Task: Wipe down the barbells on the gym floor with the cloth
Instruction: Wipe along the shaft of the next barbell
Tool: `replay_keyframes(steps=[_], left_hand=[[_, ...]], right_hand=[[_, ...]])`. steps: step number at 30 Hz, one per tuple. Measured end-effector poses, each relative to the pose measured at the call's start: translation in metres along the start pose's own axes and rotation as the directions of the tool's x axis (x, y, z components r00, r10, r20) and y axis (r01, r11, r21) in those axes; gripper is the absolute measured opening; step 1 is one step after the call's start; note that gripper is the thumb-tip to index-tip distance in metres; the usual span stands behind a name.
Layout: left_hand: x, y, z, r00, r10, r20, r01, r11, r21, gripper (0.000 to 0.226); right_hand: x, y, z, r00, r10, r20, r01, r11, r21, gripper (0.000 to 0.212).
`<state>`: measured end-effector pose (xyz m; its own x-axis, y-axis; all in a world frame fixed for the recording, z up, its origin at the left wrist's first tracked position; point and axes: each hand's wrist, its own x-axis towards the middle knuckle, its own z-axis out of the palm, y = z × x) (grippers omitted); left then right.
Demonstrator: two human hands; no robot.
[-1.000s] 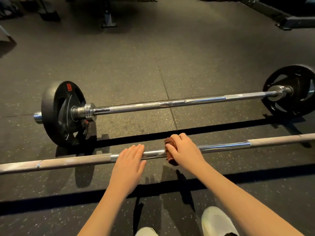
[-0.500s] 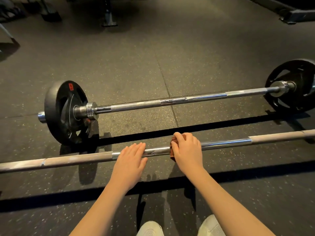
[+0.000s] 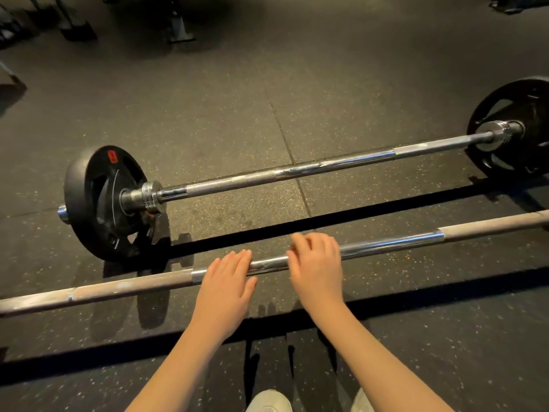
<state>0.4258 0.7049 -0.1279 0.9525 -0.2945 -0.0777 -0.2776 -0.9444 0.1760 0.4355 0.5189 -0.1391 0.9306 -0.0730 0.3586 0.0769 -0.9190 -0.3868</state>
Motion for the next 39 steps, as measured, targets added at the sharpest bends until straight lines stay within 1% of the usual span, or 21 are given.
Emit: replay_keyframes(steps=[2,3,4,7,9,12,14,16,18,19,20,23,24,25,27,29,30,32,35,37,39], left_hand=[[0.000,0.001,0.000,1.000,-0.014,0.004,0.014,1.000,0.003,0.062],[0.001,0.002,-0.001,1.000,-0.019,0.011,0.019,1.000,-0.003,0.066],[0.001,0.004,-0.002,1.000,-0.019,0.015,0.019,1.000,-0.013,0.071],[0.005,0.008,-0.007,0.999,-0.021,0.025,0.022,0.998,-0.052,0.082],[0.009,0.017,-0.008,1.000,0.012,0.011,-0.011,0.998,-0.068,0.079],[0.024,0.043,-0.005,0.992,0.126,0.003,-0.125,0.989,-0.072,0.073],[0.036,0.062,-0.007,0.985,0.175,-0.012,-0.175,0.981,-0.089,0.076],[0.045,0.075,-0.009,0.976,0.215,0.011,-0.213,0.973,-0.092,0.084],[0.050,0.082,-0.006,0.969,0.242,0.042,-0.237,0.967,-0.090,0.086],[0.052,0.086,-0.003,0.967,0.251,0.055,-0.246,0.966,-0.083,0.086],[0.053,0.088,0.000,0.965,0.255,0.066,-0.249,0.965,-0.078,0.085],[0.055,0.090,0.011,0.971,0.230,0.059,-0.227,0.972,-0.059,0.073],[0.054,0.090,0.013,0.974,0.225,0.037,-0.223,0.973,-0.052,0.068],[0.054,0.089,0.015,0.974,0.226,0.009,-0.226,0.973,-0.044,0.063],[0.052,0.090,0.016,0.973,0.229,-0.013,-0.230,0.973,-0.033,0.060],[0.051,0.091,0.018,0.973,0.228,-0.024,-0.229,0.973,-0.029,0.059],[0.050,0.091,0.018,0.973,0.226,-0.037,-0.227,0.974,-0.020,0.058],[0.050,0.091,0.019,0.973,0.222,-0.060,-0.223,0.975,-0.005,0.056],[0.049,0.090,0.020,0.968,0.230,-0.097,-0.231,0.973,0.003,0.053],[0.050,0.089,0.020,0.963,0.246,-0.108,-0.247,0.969,0.007,0.052],[0.050,0.088,0.021,0.960,0.253,-0.116,-0.254,0.967,0.008,0.052]], right_hand=[[-0.002,0.006,-0.001,0.983,-0.178,0.039,0.176,0.983,0.048,0.017],[0.000,0.017,-0.004,0.977,-0.210,0.037,0.208,0.977,0.045,0.020],[0.004,0.032,-0.009,0.984,-0.178,0.011,0.178,0.984,0.023,0.022],[0.012,0.059,-0.018,0.985,0.125,-0.120,-0.128,0.991,-0.022,0.025],[0.010,0.045,-0.014,0.980,0.166,-0.108,-0.168,0.986,-0.010,0.024],[0.002,0.039,-0.011,0.993,-0.120,-0.003,0.120,0.992,0.048,0.020],[0.009,0.069,-0.020,0.982,-0.188,0.005,0.188,0.982,0.021,0.022],[0.020,0.100,-0.031,0.997,-0.004,-0.073,0.002,0.999,-0.039,0.026],[0.022,0.107,-0.034,0.962,0.216,-0.166,-0.226,0.973,-0.041,0.030],[0.019,0.100,-0.032,0.953,0.248,-0.174,-0.258,0.966,-0.032,0.029],[0.014,0.091,-0.029,0.963,0.218,-0.156,-0.223,0.975,-0.016,0.027],[0.003,0.099,-0.034,0.994,-0.086,-0.061,0.088,0.995,0.036,0.023],[0.006,0.114,-0.040,0.990,-0.132,-0.046,0.133,0.991,0.021,0.023],[0.010,0.129,-0.046,0.992,-0.117,-0.050,0.117,0.993,-0.008,0.023],[0.022,0.151,-0.053,0.991,0.066,-0.115,-0.072,0.996,-0.044,0.026],[0.023,0.143,-0.049,0.940,0.287,-0.183,-0.292,0.956,-0.005,0.028],[0.019,0.133,-0.045,0.921,0.337,-0.194,-0.338,0.941,0.031,0.028],[0.007,0.120,-0.040,0.949,0.270,-0.164,-0.262,0.963,0.068,0.025],[0.005,0.149,-0.052,0.998,-0.029,-0.054,0.030,0.999,0.028,0.026],[0.019,0.179,-0.065,0.999,0.006,-0.053,-0.007,1.000,-0.030,0.027],[0.029,0.190,-0.069,0.969,0.208,-0.130,-0.213,0.977,-0.020,0.031]])
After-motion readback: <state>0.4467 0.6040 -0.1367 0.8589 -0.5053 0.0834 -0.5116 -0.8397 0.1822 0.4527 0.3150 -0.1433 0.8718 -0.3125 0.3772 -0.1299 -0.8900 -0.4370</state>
